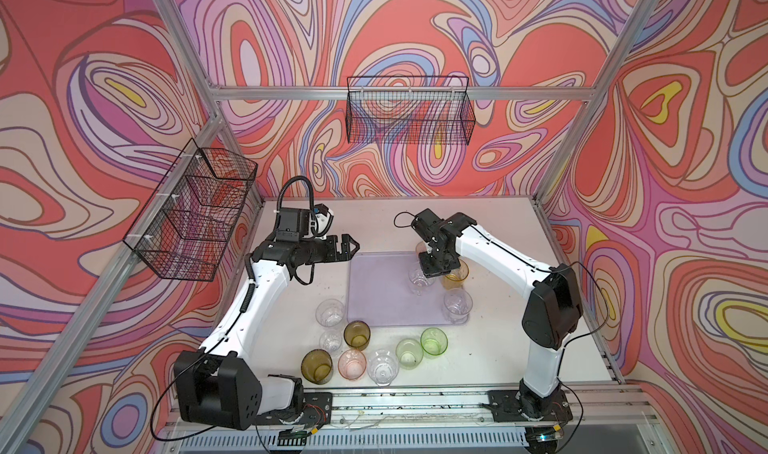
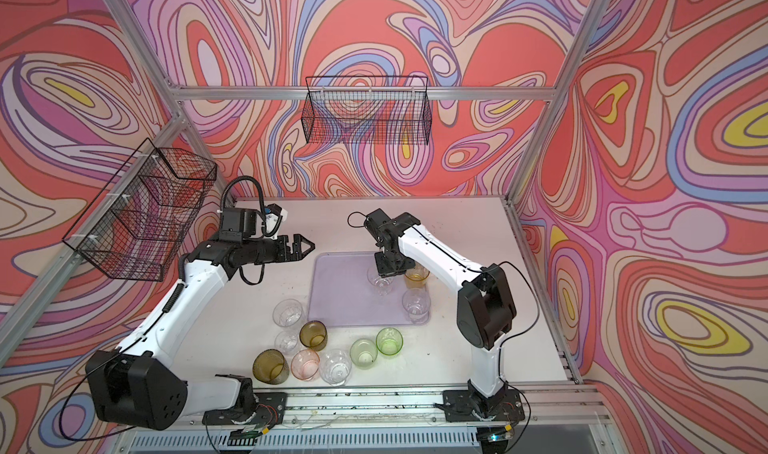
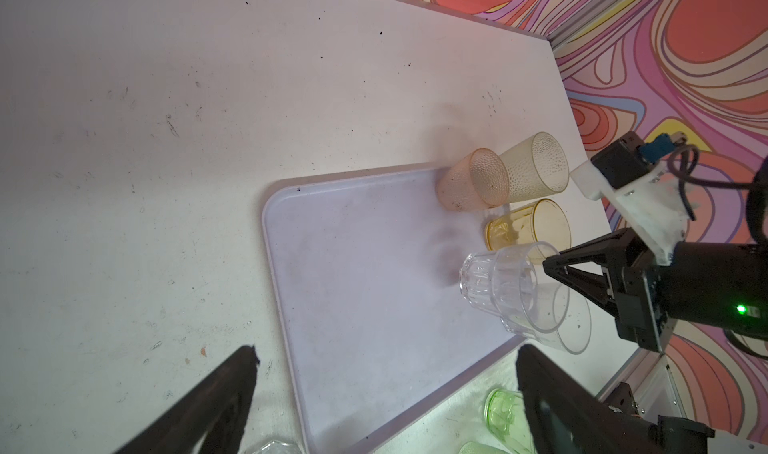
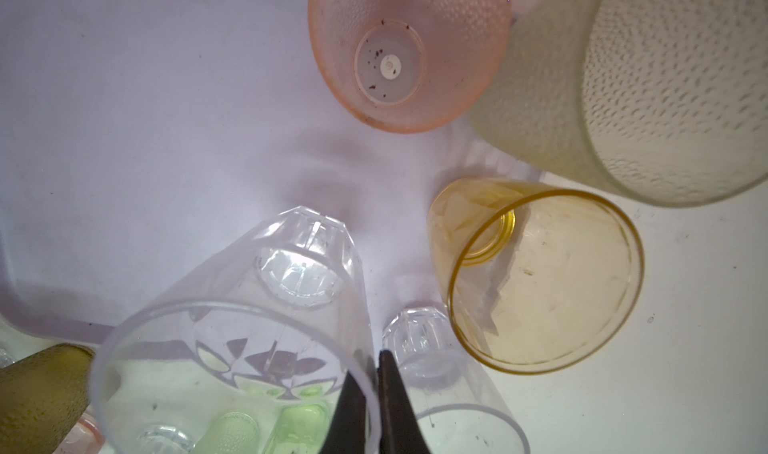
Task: Place the glasses into the tray
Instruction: 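Carry the clear cup with the right gripper to beside the pink cup, then lower the clear cup upside down between the pink and yellow cups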
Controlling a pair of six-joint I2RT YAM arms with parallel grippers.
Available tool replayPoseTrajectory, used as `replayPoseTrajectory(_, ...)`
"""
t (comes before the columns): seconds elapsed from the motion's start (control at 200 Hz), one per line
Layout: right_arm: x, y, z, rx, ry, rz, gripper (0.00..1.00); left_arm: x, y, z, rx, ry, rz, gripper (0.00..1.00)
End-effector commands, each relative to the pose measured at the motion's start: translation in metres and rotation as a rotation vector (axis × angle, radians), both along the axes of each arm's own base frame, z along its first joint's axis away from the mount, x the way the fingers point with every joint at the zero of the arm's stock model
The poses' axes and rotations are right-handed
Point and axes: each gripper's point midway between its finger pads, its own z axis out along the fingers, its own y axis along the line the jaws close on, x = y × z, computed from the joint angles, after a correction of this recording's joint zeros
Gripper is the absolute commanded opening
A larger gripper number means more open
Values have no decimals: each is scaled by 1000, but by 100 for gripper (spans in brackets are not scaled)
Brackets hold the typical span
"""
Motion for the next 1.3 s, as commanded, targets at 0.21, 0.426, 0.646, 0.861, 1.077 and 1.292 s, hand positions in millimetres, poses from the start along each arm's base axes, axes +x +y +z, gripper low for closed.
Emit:
replayPoseTrajectory(0.21, 20, -7, -11, -3, -3, -16, 0, 0, 0, -3, -6, 11, -5, 100)
replayPoseTrajectory(0.426, 26, -12, -17, -17, 3, -23, 0, 0, 0, -3, -5, 13, -4, 100)
replayPoseTrajectory(0.646, 29, -14, -24, -32, 12, -22, 0, 0, 0, -2, -3, 8, -4, 100)
replayPoseTrajectory(0.861, 30, -16, -29, -50, 17, -21, 0, -1, 0, -2, -3, 8, -4, 100)
replayPoseTrajectory(1.077, 30, -18, -32, -67, 23, -19, 0, -1, 1, -2, -2, 7, -4, 100)
replayPoseTrajectory(1.292, 31, -19, -33, -74, 20, -20, 0, -1, 1, -1, -3, 5, -3, 100)
